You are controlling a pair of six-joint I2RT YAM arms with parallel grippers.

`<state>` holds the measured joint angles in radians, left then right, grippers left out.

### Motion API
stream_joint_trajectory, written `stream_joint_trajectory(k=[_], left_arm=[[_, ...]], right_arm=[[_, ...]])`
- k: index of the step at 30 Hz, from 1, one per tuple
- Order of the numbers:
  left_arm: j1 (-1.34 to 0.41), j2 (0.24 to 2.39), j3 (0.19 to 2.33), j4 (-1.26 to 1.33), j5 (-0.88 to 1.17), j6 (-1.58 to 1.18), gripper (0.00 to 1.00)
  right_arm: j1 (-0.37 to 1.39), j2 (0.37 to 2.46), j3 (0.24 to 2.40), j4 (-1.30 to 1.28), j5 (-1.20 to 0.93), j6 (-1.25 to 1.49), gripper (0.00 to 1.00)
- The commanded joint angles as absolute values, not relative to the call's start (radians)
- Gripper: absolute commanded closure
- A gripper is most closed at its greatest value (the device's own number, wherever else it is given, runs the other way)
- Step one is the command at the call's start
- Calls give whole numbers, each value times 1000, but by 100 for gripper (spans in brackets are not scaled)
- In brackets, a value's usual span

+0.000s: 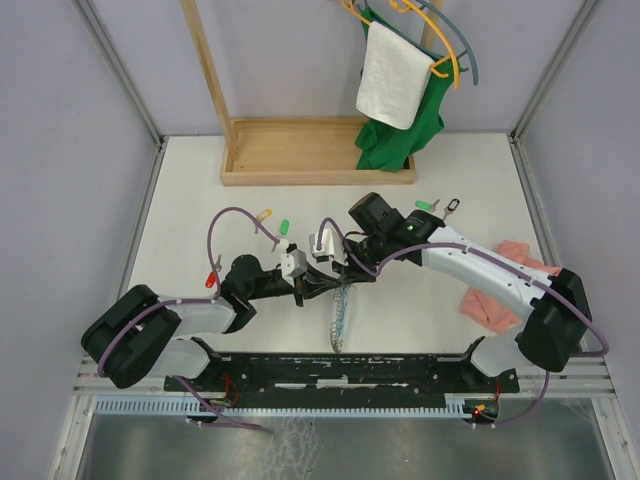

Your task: Put the keys on the keyring

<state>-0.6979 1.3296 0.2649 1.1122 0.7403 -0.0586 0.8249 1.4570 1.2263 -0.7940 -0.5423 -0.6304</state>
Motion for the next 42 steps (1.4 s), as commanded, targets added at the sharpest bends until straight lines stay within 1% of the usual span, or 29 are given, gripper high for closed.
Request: stream_joint_trajectory(k=[1, 2, 4, 8, 10, 11, 14, 15, 17, 19, 22, 24, 26, 34, 38, 41, 42], left_arm=[[-700, 1323, 287, 1133, 657, -37, 97], [-701, 1320, 285, 1133, 619, -45, 97], [-699, 1310, 281, 1125, 578, -62, 97], [-700, 1270, 275, 1085, 481, -95, 97], [-700, 1247, 260, 1078, 451, -81, 97], [-699, 1239, 251, 1078, 442, -74, 97], [-699, 1212, 242, 1067, 421, -71, 97], [-699, 1206, 243, 1058, 417, -71, 97], [-699, 1196, 243, 1038, 402, -69, 97], [-699, 1184, 234, 1041, 369, -74, 97], [-699, 1166, 206, 1067, 313, -71, 97], [-699, 1155, 191, 1075, 300, -57, 97], [-699, 1150, 184, 1078, 290, -53, 97], [-699, 1161, 184, 1073, 246, -63, 97], [-699, 1161, 180, 1082, 247, -64, 97], [-699, 1158, 179, 1082, 231, -76, 97], [-699, 1160, 181, 1080, 220, -84, 97]], right_arm=[[834, 1408, 1245, -695, -497, -590, 79], [834, 1393, 1237, -670, -473, -571, 72], [834, 1365, 1223, -626, -399, -529, 61], [817, 1302, 1168, -488, -173, -390, 51], [806, 1288, 1154, -444, -32, -266, 42], [799, 1288, 1159, -439, 18, -230, 38], [771, 1298, 1139, -402, 137, -128, 31], [761, 1300, 1124, -379, 163, -105, 28], [733, 1306, 1089, -330, 203, -65, 20], [701, 1325, 1068, -288, 214, -36, 16], [638, 1393, 1093, -280, 228, 38, 9], [596, 1446, 1112, -268, 219, 66, 1], [559, 1500, 1129, -253, 238, 131, 0], [448, 1736, 1199, -113, 188, 201, 0], [438, 1829, 1221, -35, 207, 215, 0], [438, 1883, 1240, 7, 215, 219, 6], [438, 1900, 1248, 14, 219, 219, 9]])
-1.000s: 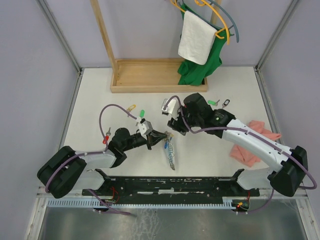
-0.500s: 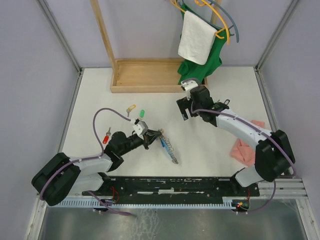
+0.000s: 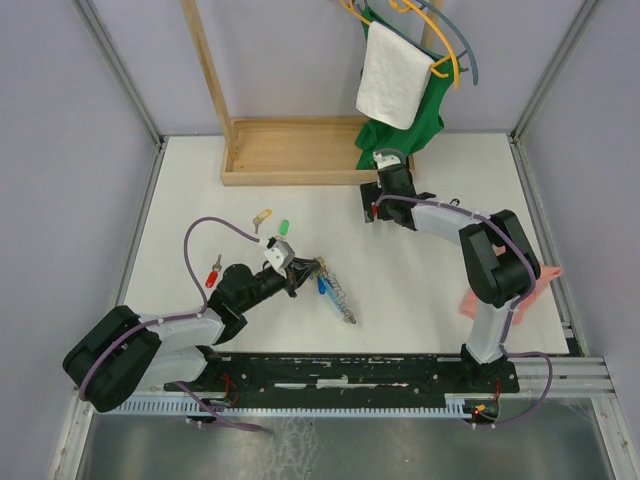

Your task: Put the keys on the keyring

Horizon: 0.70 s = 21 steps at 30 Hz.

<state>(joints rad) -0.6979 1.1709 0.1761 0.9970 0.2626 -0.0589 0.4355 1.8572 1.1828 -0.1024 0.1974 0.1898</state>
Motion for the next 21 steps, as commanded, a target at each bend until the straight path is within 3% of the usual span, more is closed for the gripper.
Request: stream_joint_trajectory(k=[1, 10, 21], left_arm=[[-699, 1161, 184, 1071, 211, -91, 97], [-699, 1153, 196, 1025, 238, -58, 97], [-699, 1129, 193, 1001, 258, -31, 97]], right_arm=[[438, 1916, 1256, 19, 223, 219, 12], [437, 2016, 1311, 44, 251, 219, 42], [418, 2068, 1356, 24, 249, 227, 63]])
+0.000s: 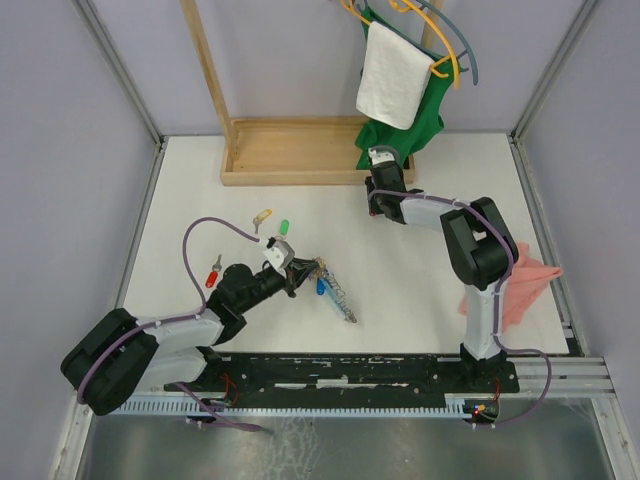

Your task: Put the keys on the keyring

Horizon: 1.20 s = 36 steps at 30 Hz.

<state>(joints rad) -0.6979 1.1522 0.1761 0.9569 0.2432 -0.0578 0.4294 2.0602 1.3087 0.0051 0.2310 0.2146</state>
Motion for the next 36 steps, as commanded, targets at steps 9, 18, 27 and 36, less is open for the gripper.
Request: stream_joint_trajectory(k=[9, 18, 27, 36], left_arm=[[-699, 1127, 194, 997, 273, -25, 97], [-699, 1039, 193, 934, 290, -1, 97], [-699, 956, 180, 926, 323, 8, 97], [-699, 886, 159, 889, 337, 24, 97]], right_arm=[[417, 2022, 1308, 10, 257, 231, 93], [442, 1783, 1172, -175, 152, 262, 100], [626, 1408, 1094, -671, 192, 297, 99], [797, 1365, 1018, -765, 210, 337, 99]])
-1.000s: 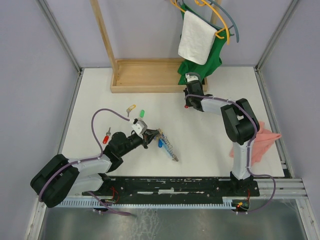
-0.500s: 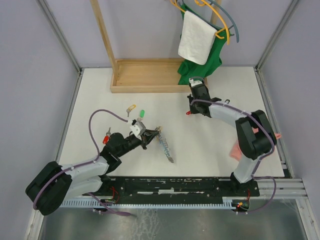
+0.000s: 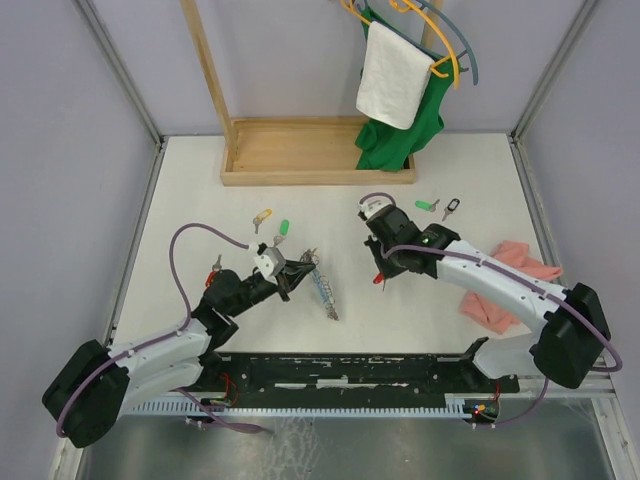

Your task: Put the keys on the keyring

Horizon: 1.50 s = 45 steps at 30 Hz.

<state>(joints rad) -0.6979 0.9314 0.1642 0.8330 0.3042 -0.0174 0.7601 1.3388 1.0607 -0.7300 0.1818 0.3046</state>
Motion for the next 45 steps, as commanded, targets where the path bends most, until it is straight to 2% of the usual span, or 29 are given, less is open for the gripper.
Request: stream_joint_trajectory(k=[1, 10, 18, 26, 30, 36, 45], left_arm=[[-699, 881, 155, 894, 338, 25, 97], [-699, 878, 141, 896, 349, 43, 97], [-699, 883, 134, 902, 351, 52, 97], [-699, 889, 137, 904, 374, 54, 97], [-699, 886, 135, 900, 373, 55, 97], [-699, 894, 141, 892, 378, 61, 97], [-699, 891, 140, 892, 399, 68, 97]], right_arm=[[805, 1382, 1013, -737, 219, 337, 98], [827, 1584, 1027, -463, 277, 282, 96], [827, 1694, 1048, -382, 293, 276, 92], [826, 1622, 1014, -384, 273, 279, 70], [827, 1555, 945, -339, 273, 286, 65], [827, 1497, 840, -251, 230, 267, 64], [827, 1488, 771, -170, 246, 259, 69]])
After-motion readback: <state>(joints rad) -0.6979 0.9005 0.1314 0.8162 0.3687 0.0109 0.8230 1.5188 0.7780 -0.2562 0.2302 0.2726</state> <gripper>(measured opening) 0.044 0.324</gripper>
